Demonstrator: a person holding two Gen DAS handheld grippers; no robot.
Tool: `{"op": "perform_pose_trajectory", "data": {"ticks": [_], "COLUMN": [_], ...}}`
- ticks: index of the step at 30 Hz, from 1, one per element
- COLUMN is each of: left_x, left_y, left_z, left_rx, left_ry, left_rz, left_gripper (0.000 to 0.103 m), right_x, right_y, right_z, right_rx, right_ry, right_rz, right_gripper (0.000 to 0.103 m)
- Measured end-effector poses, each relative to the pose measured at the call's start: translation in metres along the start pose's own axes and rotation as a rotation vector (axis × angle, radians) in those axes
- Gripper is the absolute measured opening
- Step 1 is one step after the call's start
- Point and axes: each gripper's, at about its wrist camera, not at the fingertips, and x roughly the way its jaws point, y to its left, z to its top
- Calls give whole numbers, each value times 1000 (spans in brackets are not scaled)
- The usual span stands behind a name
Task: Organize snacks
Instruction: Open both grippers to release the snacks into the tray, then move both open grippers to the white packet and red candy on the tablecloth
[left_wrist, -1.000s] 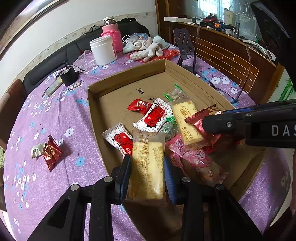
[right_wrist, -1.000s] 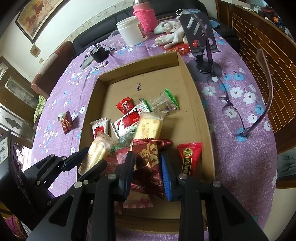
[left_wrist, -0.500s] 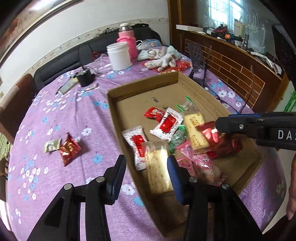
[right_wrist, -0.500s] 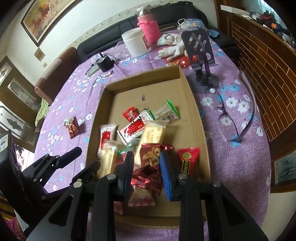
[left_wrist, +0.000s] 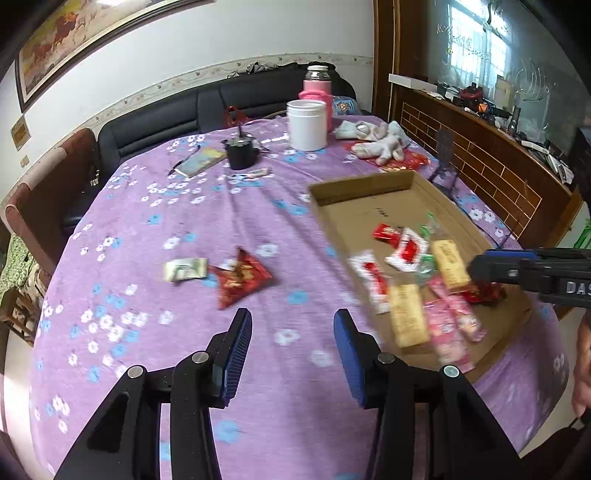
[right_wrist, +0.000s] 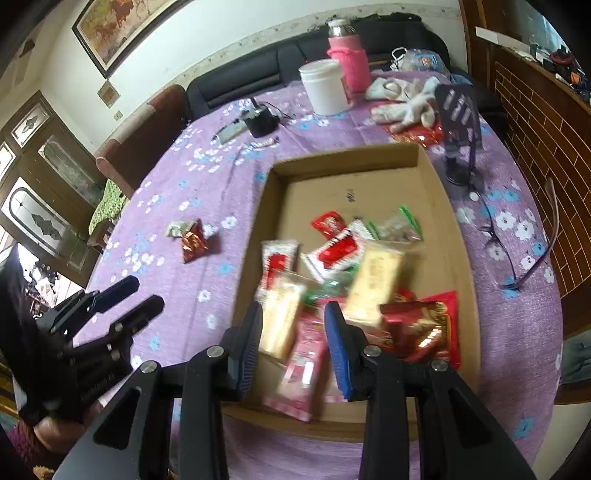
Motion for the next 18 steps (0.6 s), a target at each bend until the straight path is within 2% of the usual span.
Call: {"op": "perform_pose_trajectory", "data": {"ticks": [4, 10, 18], "left_x": [7, 37, 115], "left_y": [57, 125, 163], "left_z": [11, 38, 66], "left_rx": [12, 12, -54], "left_ry": [27, 65, 167], "left_rz": [-54, -122, -278], "left_gripper": [62, 62, 62], "right_x": [1, 6, -2], "right_y": [19, 38, 36], "right_z": [-6, -24, -46], "right_rx": [19, 53, 143], "right_ry": [-8, 2, 3], "right_rz": [-28, -59, -148], "right_gripper": [34, 34, 36]}}
